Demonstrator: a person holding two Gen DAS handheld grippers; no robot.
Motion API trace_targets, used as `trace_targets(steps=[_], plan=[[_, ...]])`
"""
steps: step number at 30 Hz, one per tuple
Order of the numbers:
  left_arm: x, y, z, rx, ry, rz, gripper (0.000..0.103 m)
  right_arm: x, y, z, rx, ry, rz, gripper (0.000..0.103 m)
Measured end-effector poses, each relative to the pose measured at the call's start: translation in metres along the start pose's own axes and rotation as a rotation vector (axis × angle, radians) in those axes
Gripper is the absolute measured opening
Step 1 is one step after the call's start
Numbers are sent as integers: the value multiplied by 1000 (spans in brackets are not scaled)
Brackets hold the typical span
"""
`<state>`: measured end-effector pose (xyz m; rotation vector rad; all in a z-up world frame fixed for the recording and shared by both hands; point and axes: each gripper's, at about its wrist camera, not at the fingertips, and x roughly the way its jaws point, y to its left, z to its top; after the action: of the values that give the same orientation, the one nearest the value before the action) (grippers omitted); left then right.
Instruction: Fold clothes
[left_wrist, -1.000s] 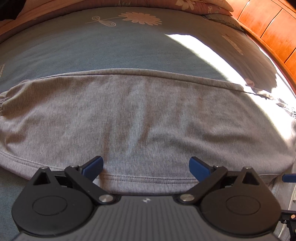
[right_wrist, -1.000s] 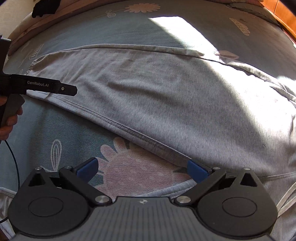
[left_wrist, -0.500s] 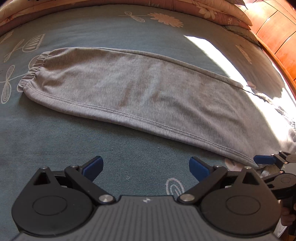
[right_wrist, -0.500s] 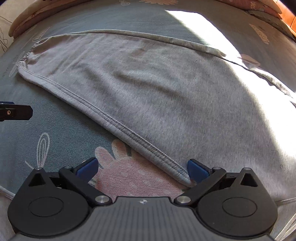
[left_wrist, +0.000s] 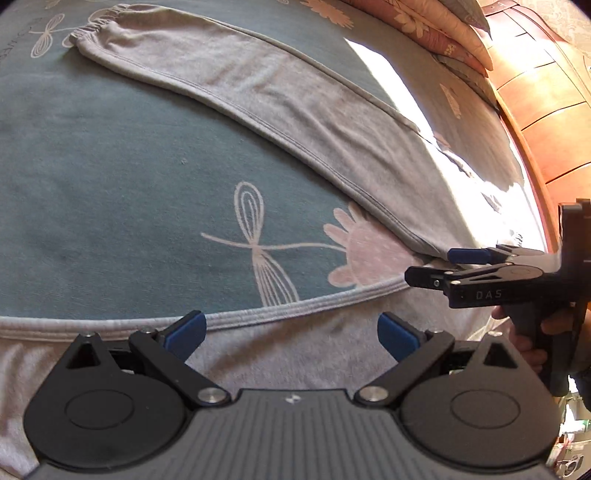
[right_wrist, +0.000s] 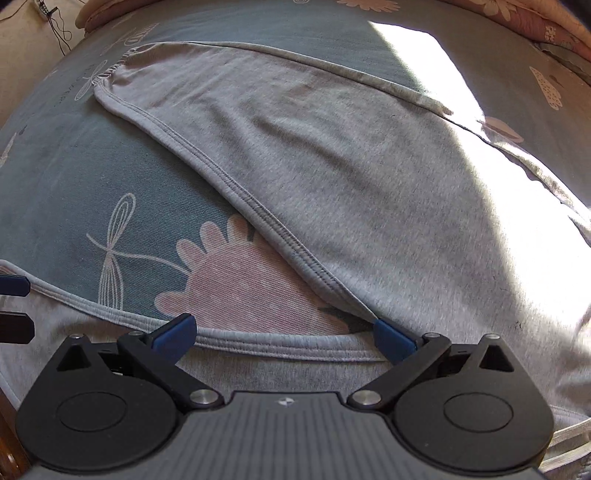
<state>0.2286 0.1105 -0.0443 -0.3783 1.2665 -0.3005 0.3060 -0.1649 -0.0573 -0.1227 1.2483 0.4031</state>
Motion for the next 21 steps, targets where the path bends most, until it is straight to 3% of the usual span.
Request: trace_targets(steps=[6, 9, 11, 13, 16, 21], plan=[[35, 9, -7, -6, 26, -106, 99, 4, 11, -13, -11, 34, -9, 103], [42, 20, -7, 5, 30, -124, 98, 7, 25, -16, -24, 48, -7, 103], [35, 25, -5, 8, 9, -108, 98, 6, 35, -17, -38, 57, -5, 103], [25, 37, -5, 3, -7, -42, 98, 4, 47, -16, -60, 65, 8, 103], [3, 60, -9, -63, -50, 2, 98, 3, 64, -12, -88, 65, 21, 103], [-21, 91, -30, -126, -49, 27, 98, 9, 101, -5, -124, 77, 55, 103]])
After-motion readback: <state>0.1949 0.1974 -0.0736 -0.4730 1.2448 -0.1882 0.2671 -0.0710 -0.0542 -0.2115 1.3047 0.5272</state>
